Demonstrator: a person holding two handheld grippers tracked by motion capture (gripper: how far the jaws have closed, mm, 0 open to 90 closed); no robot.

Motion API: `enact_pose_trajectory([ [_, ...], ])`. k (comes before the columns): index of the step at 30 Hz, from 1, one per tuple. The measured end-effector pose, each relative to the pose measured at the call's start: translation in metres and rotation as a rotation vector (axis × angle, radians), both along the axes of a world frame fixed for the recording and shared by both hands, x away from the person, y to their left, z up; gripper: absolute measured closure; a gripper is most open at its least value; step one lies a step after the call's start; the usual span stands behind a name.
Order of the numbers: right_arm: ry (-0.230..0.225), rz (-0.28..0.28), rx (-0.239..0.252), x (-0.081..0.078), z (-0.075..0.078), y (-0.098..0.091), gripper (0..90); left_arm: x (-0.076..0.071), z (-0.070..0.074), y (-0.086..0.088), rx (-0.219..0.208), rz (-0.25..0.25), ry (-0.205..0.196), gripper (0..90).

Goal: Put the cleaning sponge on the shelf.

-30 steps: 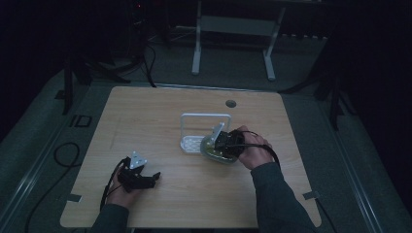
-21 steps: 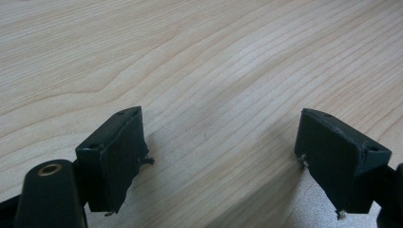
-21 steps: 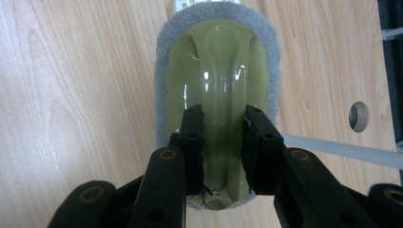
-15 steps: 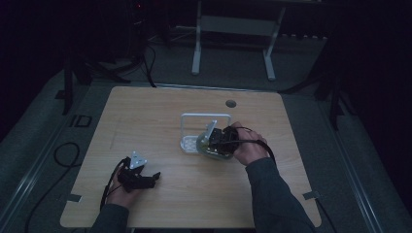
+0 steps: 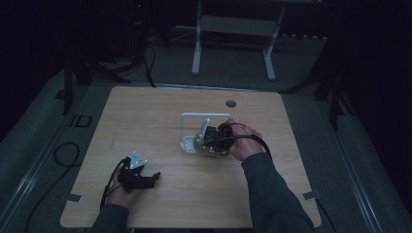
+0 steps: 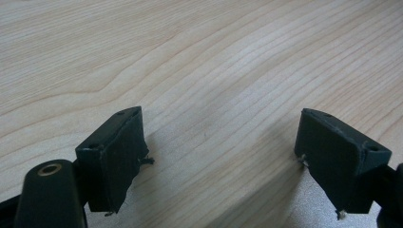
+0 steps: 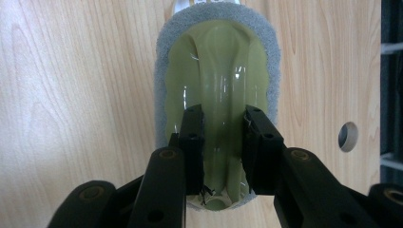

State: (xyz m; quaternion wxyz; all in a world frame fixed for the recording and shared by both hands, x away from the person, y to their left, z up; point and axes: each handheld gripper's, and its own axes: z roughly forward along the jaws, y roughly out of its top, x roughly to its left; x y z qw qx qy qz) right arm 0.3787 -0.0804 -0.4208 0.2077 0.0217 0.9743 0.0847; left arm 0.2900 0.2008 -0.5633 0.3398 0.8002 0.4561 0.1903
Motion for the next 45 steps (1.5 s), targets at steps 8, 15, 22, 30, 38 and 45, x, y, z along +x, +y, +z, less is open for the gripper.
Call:
enact_pose_trajectory([
  [8,0.008,0.022,-0.013,0.005,-0.004,0.002,71.9,0.000,0.000,0.000,-0.002,0.000,-0.001,17.4],
  [15,-0.001,0.033,-0.024,0.006,-0.006,0.005,71.9,0.000,0.000,0.000,-0.002,0.000,-0.001,17.4],
  [22,-0.021,0.049,-0.047,0.006,-0.004,0.012,71.9,0.000,0.000,0.000,-0.002,0.000,-0.001,17.4],
  [30,-0.036,0.060,-0.058,0.006,-0.003,0.018,71.9,0.000,0.000,0.000,-0.001,-0.002,0.000,17.2],
  [38,-0.043,0.075,-0.077,0.007,-0.008,0.021,71.9,0.000,0.000,0.000,0.000,-0.002,-0.001,17.2],
  [45,-0.045,0.079,-0.085,0.009,-0.013,0.025,71.9,0.000,0.000,0.000,0.000,-0.002,0.000,17.3],
])
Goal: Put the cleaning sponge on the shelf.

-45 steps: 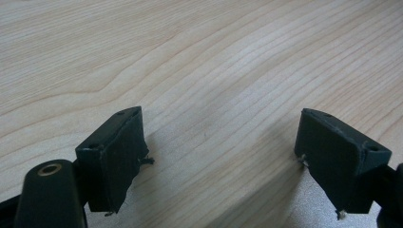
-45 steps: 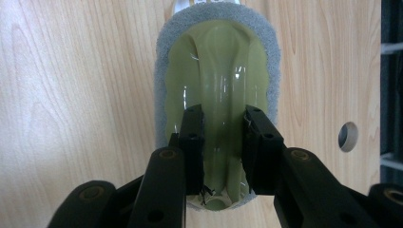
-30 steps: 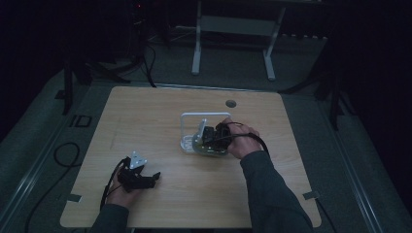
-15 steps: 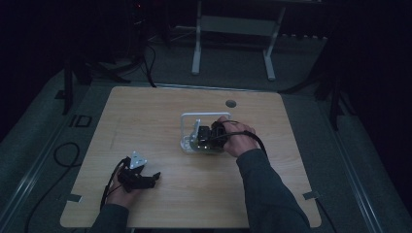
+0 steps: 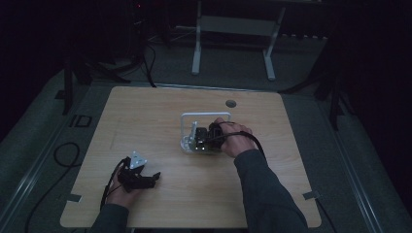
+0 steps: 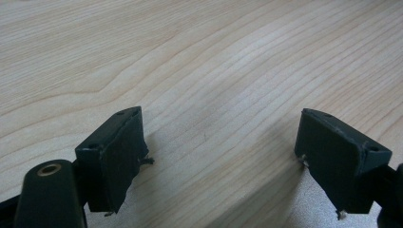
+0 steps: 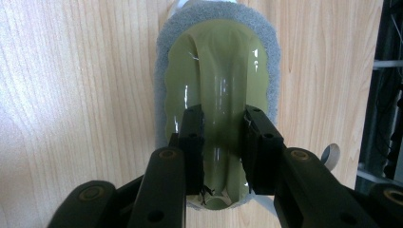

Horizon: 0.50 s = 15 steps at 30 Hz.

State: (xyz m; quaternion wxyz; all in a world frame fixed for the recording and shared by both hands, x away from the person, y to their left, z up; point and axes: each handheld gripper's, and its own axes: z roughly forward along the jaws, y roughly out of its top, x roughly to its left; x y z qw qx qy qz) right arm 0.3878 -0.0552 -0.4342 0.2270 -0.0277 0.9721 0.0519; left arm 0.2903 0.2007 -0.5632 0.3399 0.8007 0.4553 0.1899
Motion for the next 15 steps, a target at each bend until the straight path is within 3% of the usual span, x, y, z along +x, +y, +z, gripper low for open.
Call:
enact_pose_trajectory([
  [15,-0.009,0.000,0.001,0.0036,-0.0044,0.0036,71.8,0.0000,-0.0001,0.0000,0.000,0.000,-0.001,17.2],
])
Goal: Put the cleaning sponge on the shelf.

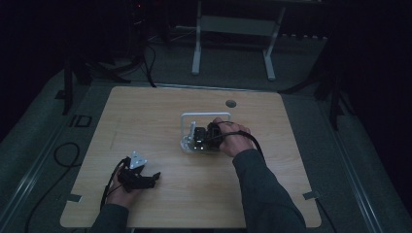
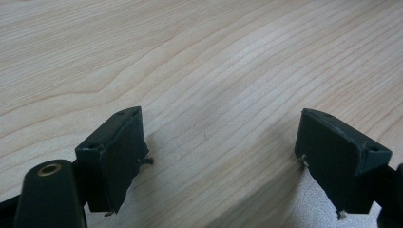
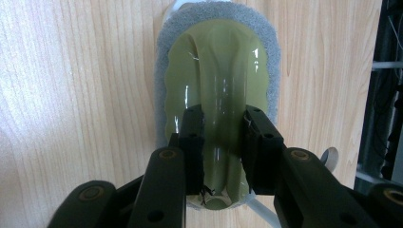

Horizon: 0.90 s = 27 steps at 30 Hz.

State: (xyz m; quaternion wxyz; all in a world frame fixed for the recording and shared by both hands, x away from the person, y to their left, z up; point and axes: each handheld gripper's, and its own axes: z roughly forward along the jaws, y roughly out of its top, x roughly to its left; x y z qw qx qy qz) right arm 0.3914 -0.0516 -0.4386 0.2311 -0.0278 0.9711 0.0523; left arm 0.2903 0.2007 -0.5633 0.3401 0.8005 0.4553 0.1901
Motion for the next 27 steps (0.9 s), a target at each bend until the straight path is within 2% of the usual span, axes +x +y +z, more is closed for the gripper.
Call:
enact_pose_trajectory([
  [16,0.010,-0.001,0.007,0.005,-0.008,0.006,71.8,0.000,0.000,0.000,0.000,-0.001,0.002,17.2],
  [20,0.018,0.006,-0.012,0.005,-0.011,0.008,71.9,0.000,0.000,0.000,0.000,-0.001,0.001,17.2],
  [27,0.017,0.000,-0.008,0.008,-0.016,0.011,71.8,0.000,0.000,0.000,0.000,0.000,0.001,17.2],
])
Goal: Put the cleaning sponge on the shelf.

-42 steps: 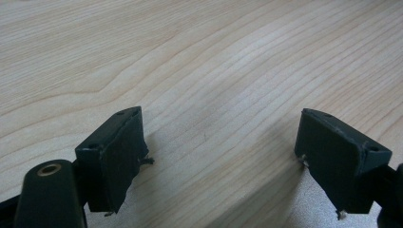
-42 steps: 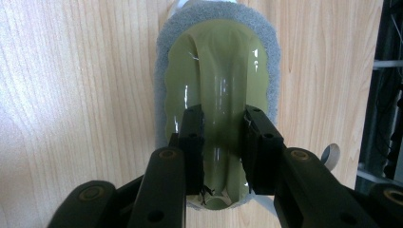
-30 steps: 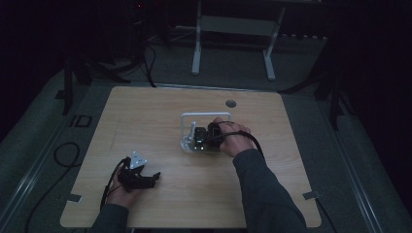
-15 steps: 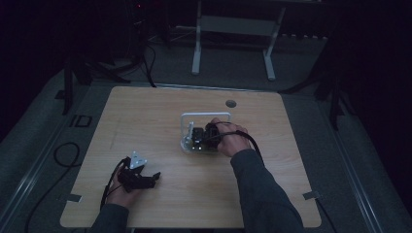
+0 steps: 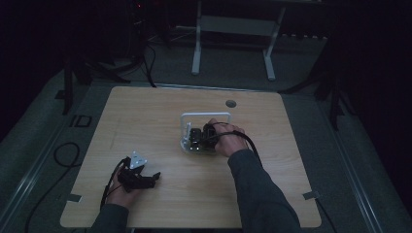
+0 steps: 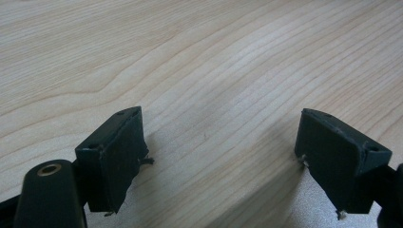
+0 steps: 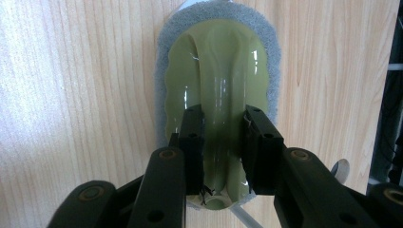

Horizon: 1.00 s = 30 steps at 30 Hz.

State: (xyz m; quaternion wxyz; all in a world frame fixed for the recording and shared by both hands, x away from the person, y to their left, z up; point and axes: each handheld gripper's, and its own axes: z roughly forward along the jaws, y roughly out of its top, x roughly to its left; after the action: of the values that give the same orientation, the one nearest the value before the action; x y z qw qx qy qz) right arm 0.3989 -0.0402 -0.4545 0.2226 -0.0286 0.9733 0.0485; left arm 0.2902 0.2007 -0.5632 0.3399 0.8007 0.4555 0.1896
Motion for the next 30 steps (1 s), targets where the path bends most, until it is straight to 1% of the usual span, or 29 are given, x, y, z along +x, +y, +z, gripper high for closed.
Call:
enact_pose_trajectory([
  [2,0.005,0.001,-0.008,0.0011,-0.0020,0.0003,71.8,0.0000,0.0000,0.0000,0.000,0.000,0.000,17.2],
  [5,-0.005,-0.005,-0.019,0.0032,-0.0048,-0.0003,71.8,0.0000,0.0000,0.0000,0.000,0.000,0.000,17.2],
  [13,-0.013,0.005,-0.008,0.0048,-0.0066,-0.0006,71.8,0.0000,0.0000,0.0000,0.000,0.000,0.000,17.2],
  [30,-0.022,0.031,-0.017,0.0057,-0.0079,-0.0005,71.7,0.0000,0.0001,0.0001,0.000,-0.001,0.001,17.2],
])
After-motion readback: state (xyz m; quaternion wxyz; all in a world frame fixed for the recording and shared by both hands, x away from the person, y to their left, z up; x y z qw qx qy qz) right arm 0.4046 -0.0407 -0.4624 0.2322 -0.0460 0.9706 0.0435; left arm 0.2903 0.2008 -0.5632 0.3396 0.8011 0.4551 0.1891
